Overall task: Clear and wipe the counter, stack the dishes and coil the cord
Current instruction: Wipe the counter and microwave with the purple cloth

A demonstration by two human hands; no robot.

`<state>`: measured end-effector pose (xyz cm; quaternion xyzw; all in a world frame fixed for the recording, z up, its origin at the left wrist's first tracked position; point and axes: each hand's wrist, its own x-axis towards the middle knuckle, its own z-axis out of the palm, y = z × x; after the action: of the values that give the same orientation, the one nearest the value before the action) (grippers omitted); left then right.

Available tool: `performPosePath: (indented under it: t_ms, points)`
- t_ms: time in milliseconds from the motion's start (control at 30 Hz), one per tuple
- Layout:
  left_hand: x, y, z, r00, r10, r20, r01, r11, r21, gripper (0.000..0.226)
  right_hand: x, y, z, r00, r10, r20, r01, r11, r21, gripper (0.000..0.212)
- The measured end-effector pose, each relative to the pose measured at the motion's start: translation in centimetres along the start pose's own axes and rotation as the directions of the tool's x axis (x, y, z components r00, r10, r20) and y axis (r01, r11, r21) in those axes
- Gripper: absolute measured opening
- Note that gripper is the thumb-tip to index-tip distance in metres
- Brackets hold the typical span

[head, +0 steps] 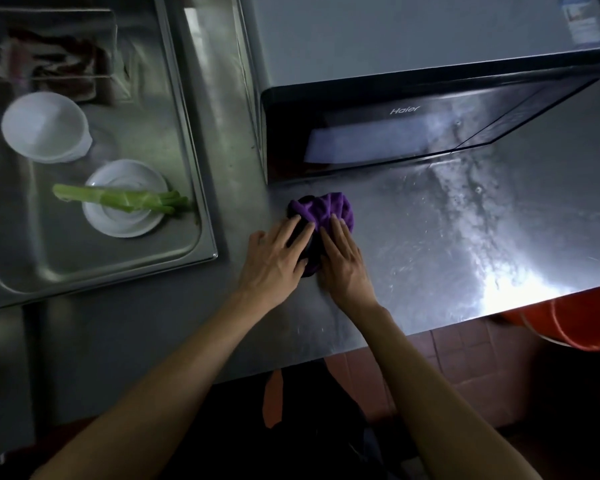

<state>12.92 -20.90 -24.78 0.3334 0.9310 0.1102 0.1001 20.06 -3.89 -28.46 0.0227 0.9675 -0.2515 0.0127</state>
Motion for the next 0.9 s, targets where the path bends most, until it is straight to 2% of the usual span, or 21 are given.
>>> performPosePath:
  t_ms: [100, 233, 333, 467, 567, 900]
  points:
    - [0.6, -0.2, 0.0, 0.999, -0.046, 0.002, 0.046, 0.998, 0.037, 0.061, 0.9, 0.3, -0.3, 0.997, -0.049, 0.062, 0.052, 0.998, -0.034, 0.063]
    - [1.6, -1.1, -0.1, 0.988, -0.154, 0.019, 0.153, 0.987, 0.056, 0.059, 3.9, 0.0, -0.7, 0.988, -0.071, 0.134, 0.084, 0.991, -0.100, 0.061]
    - [2.3, -2.0, -0.5, 0.978, -0.206, -0.015, 0.207, 0.977, 0.053, 0.058, 6.3, -0.6, -0.6, 0.981, -0.087, 0.171, 0.114, 0.981, -0.155, 0.064]
    - [2.4, -2.6, -0.5, 0.979, -0.137, -0.151, 0.146, 0.988, 0.048, 0.050, 7.4, -1.1, -0.4, 0.980, -0.089, 0.180, 0.128, 0.968, -0.214, 0.063]
    - [1.9, -2.6, 0.1, 0.971, -0.095, -0.217, 0.106, 0.994, 0.038, 0.043, 7.2, -1.1, -0.2, 0.976, -0.096, 0.196, 0.133, 0.974, -0.183, 0.063]
    - [2.5, -3.1, -0.1, 0.989, -0.134, -0.061, 0.137, 0.990, 0.047, 0.051, 7.9, -2.3, -0.4, 0.969, 0.016, 0.245, 0.040, 0.974, -0.223, 0.062]
